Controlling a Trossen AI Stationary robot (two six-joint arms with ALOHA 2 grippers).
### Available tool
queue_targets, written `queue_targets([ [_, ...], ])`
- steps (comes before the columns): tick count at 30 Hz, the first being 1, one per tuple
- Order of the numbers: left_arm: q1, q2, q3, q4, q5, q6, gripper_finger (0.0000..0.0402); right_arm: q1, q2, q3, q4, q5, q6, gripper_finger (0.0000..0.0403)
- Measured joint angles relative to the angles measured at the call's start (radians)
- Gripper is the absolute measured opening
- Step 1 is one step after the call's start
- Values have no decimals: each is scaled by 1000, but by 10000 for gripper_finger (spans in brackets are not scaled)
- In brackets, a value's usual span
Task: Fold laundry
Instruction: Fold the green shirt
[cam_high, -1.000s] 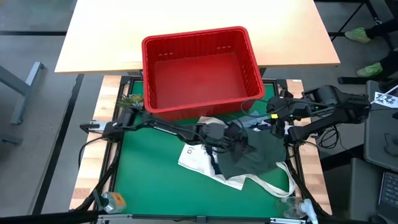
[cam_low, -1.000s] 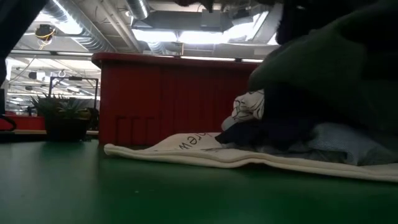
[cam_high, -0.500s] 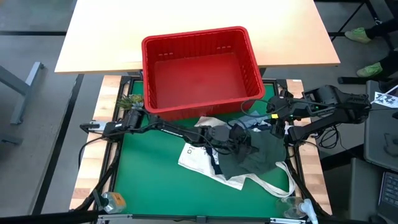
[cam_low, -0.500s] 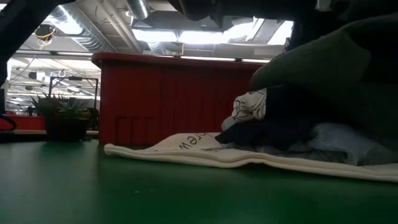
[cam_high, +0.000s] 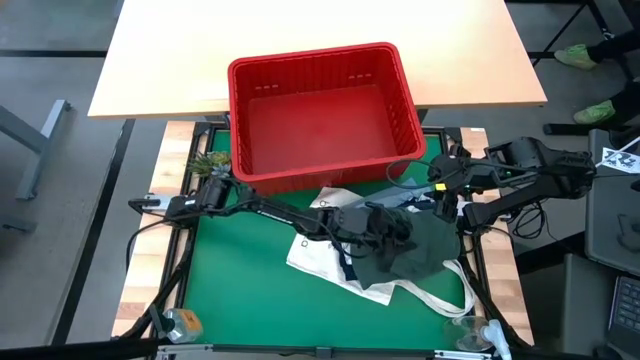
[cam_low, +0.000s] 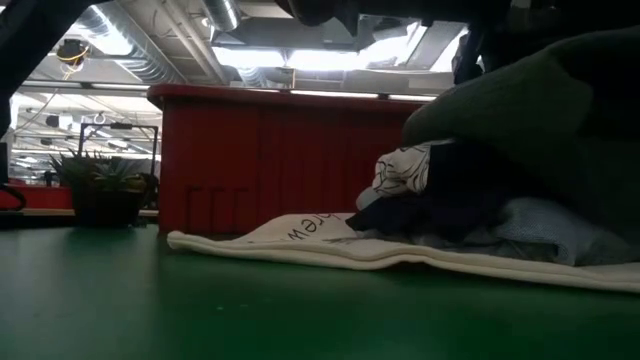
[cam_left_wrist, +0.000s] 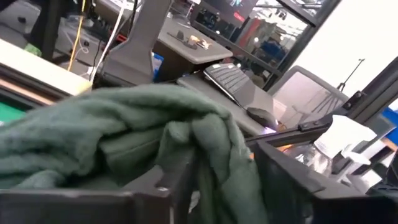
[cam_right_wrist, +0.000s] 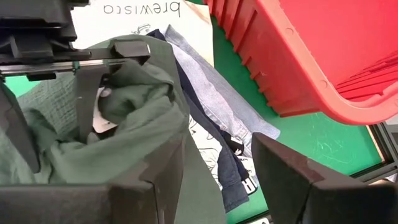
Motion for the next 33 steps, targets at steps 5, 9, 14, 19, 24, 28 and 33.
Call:
queue_targets([
  [5, 16, 0, 0, 0, 3, 67, 188, 0, 2, 0, 1, -17, 2, 188],
  [9, 23, 0, 0, 6, 21, 184, 194, 0, 2, 0, 1, -103, 2, 188],
  [14, 22, -1, 0, 6, 29, 262, 194, 1, 2, 0, 3, -210, -1, 188],
  [19, 25, -31, 0, -20, 31, 316, 194, 1, 1, -18, 16, -218, 0, 188],
  [24, 24, -102, 0, -113, 30, 388, 194, 53, 1, -76, 26, -235, 3, 188],
  [28, 24, -153, 0, -285, 27, 387, 195, 144, 0, -138, 63, -236, 14, 188],
  [33, 22, -180, 0, -477, 27, 377, 195, 264, 0, -216, 181, -183, 26, 188],
])
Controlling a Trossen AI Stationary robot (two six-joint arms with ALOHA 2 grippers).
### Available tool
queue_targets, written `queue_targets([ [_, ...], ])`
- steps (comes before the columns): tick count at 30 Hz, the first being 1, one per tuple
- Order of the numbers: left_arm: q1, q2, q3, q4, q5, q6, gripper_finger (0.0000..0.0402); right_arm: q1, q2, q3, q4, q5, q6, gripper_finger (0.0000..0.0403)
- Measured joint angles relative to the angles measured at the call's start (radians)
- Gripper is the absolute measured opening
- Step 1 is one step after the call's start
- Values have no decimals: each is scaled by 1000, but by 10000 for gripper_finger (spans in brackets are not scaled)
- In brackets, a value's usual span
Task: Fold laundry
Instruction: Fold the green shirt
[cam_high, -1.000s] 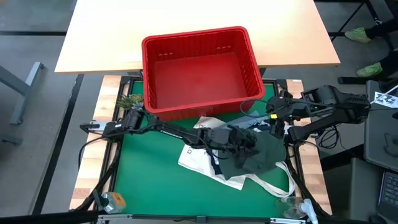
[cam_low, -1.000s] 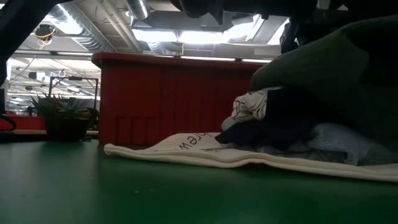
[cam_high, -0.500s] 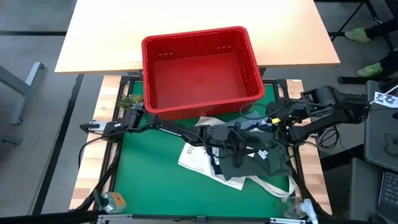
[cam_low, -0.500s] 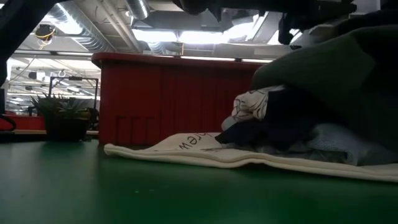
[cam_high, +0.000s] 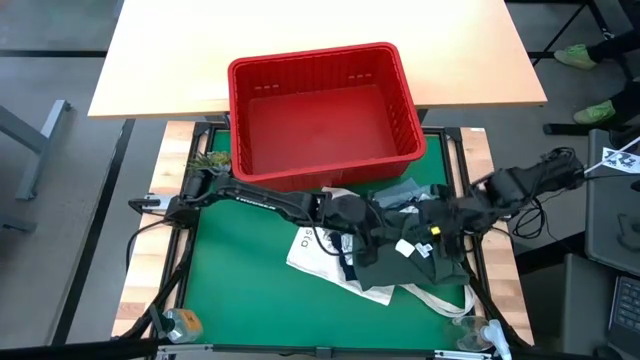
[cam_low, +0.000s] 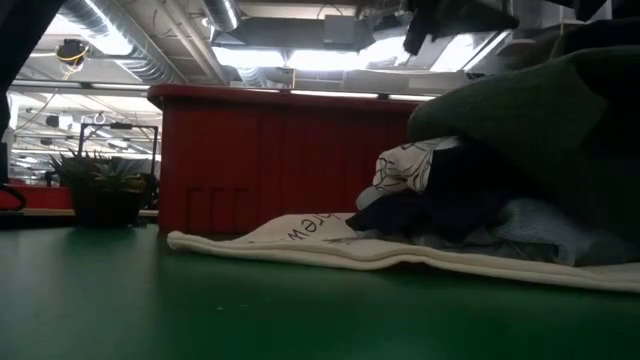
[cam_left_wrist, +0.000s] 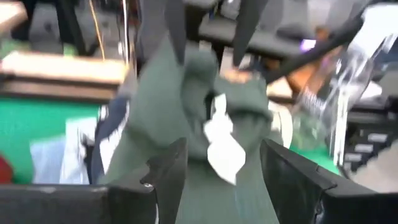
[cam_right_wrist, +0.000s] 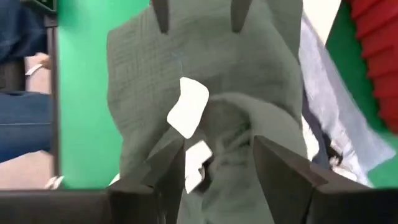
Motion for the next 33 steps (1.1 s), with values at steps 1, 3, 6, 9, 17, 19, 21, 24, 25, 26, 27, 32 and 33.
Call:
queue_targets([
  [1, -2, 0, 0, -29, 0, -14, 195, 20, 1, -17, 23, 27, 1, 188],
  [3, -6, 0, 0, -82, 0, -40, 195, 53, 2, -57, 70, 74, 1, 188],
  [6, -6, 0, 0, -186, -34, -51, 195, 75, 2, -129, 92, 114, 2, 188],
  [9, -5, 1, 0, -294, -102, -53, 195, 77, 2, -210, 83, 116, 34, 188],
  [17, -6, 44, 0, -445, -131, -102, 195, 76, 3, -354, -42, 105, 208, 188],
  [19, -5, 54, 0, -459, -132, -102, 195, 76, 3, -375, -55, 104, 242, 188],
  [21, -4, 59, 0, -459, -132, -102, 195, 76, 3, -393, -66, 82, 269, 188],
  [24, -4, 62, 0, -477, -135, -102, 195, 76, 2, -405, -117, 25, 305, 188],
  [25, -4, 62, 0, -476, -142, -102, 195, 76, 2, -405, -140, 12, 319, 188],
  [26, -4, 62, 0, -475, -151, -102, 195, 76, 2, -405, -160, 4, 329, 188],
  [27, -4, 59, 0, -474, -156, -102, 195, 76, 2, -405, -182, -2, 344, 188],
  [32, -4, 56, 0, -472, -158, -102, 195, 76, -10, -401, -205, -9, 369, 188],
  [33, -4, 56, 0, -472, -158, -102, 195, 76, -12, -387, -211, -9, 369, 188],
])
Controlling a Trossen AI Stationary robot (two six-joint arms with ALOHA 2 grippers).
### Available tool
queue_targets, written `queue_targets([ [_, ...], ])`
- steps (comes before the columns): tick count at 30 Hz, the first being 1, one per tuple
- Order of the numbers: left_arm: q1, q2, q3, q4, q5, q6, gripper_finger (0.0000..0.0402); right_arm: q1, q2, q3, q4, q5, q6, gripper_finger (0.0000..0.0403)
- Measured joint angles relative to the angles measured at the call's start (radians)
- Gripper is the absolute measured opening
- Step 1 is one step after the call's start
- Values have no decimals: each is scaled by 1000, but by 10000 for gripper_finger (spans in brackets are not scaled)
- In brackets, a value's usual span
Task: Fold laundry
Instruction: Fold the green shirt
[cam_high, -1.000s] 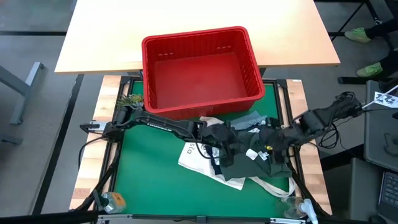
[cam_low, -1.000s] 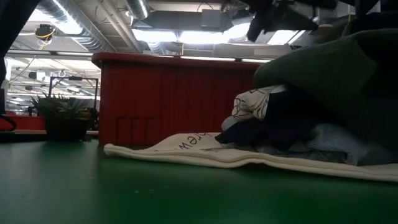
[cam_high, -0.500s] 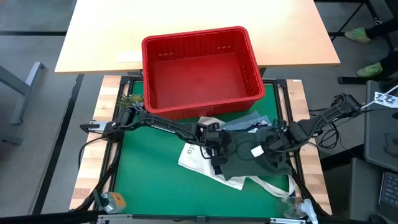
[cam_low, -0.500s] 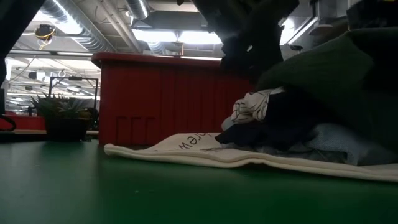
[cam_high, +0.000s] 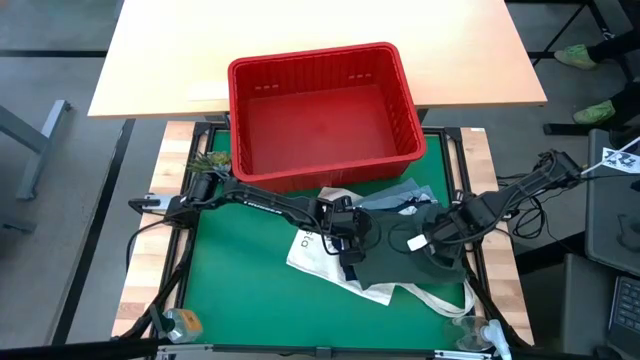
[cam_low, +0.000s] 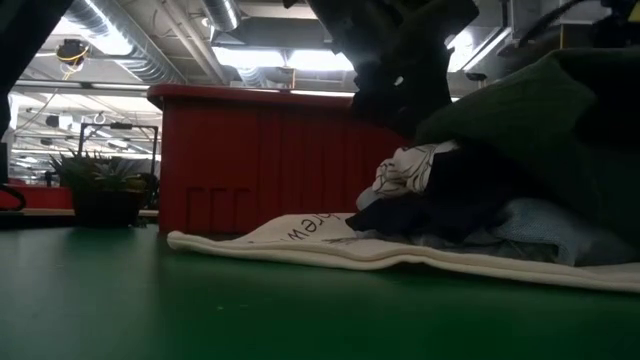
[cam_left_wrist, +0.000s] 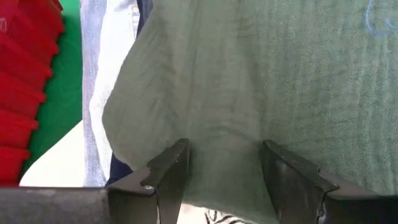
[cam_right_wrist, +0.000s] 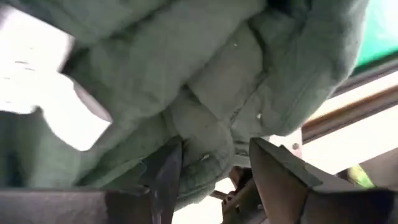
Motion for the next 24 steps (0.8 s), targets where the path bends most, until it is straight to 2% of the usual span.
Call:
queue_targets([
  [7, 0, 0, 0, 1, 0, 0, 195, 0, -4, 163, 0, 17, -7, 188],
  [12, 0, 0, 0, 2, 0, 0, 195, 0, -5, 274, 59, 184, -12, 188],
  [16, 0, 0, 0, 4, 0, 0, 195, 0, -3, 277, 232, 270, -92, 188],
  [20, 0, 0, 0, 4, 0, 0, 195, 0, 12, 235, 399, 263, -184, 188],
  [24, 0, -1, 0, 4, 0, 0, 195, 0, 40, 186, 435, 262, -212, 188],
])
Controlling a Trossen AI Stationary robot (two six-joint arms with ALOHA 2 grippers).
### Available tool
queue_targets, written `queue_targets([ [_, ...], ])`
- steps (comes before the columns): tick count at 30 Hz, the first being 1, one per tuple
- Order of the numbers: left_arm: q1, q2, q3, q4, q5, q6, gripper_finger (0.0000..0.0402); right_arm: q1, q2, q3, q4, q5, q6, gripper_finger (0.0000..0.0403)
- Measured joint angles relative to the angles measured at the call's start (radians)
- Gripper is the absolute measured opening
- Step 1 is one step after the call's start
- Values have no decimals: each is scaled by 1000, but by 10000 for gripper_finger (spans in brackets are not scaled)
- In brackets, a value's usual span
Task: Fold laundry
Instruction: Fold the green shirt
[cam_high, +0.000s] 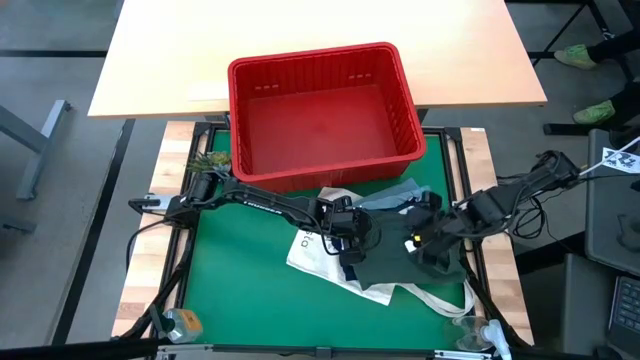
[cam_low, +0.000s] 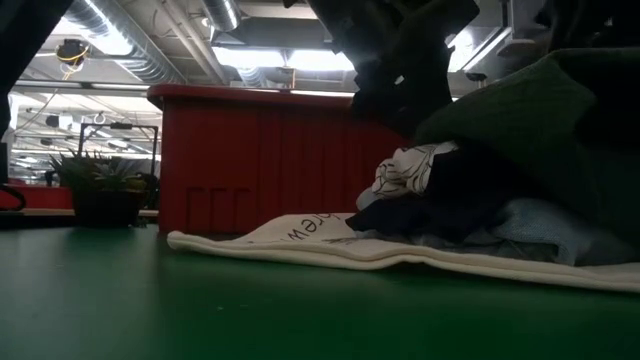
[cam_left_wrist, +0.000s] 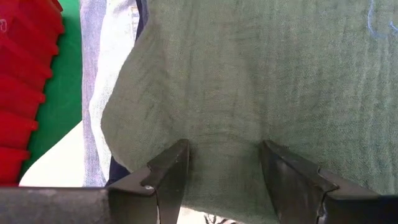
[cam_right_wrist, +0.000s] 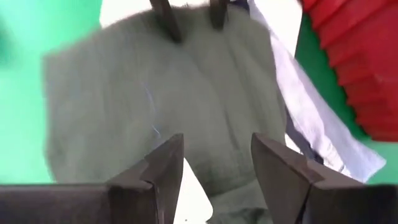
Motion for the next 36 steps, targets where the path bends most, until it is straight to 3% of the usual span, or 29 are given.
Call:
queue_targets([
  [10, 0, -1, 0, -1, 0, 0, 195, 0, 20, -115, -79, -148, 32, 188],
  [18, 0, -1, 0, -9, 0, 0, 195, 0, 20, -118, -434, -218, 249, 188],
  [24, 0, -8, -1, -13, 0, 0, 195, 0, 2, -96, -421, -271, 272, 188],
  [31, 3, -62, -2, -19, -6, 0, 195, 0, -5, 49, -432, -244, 272, 188],
  [36, 3, -95, -2, -15, -8, 0, 194, 0, -5, 160, -411, -89, 272, 188],
])
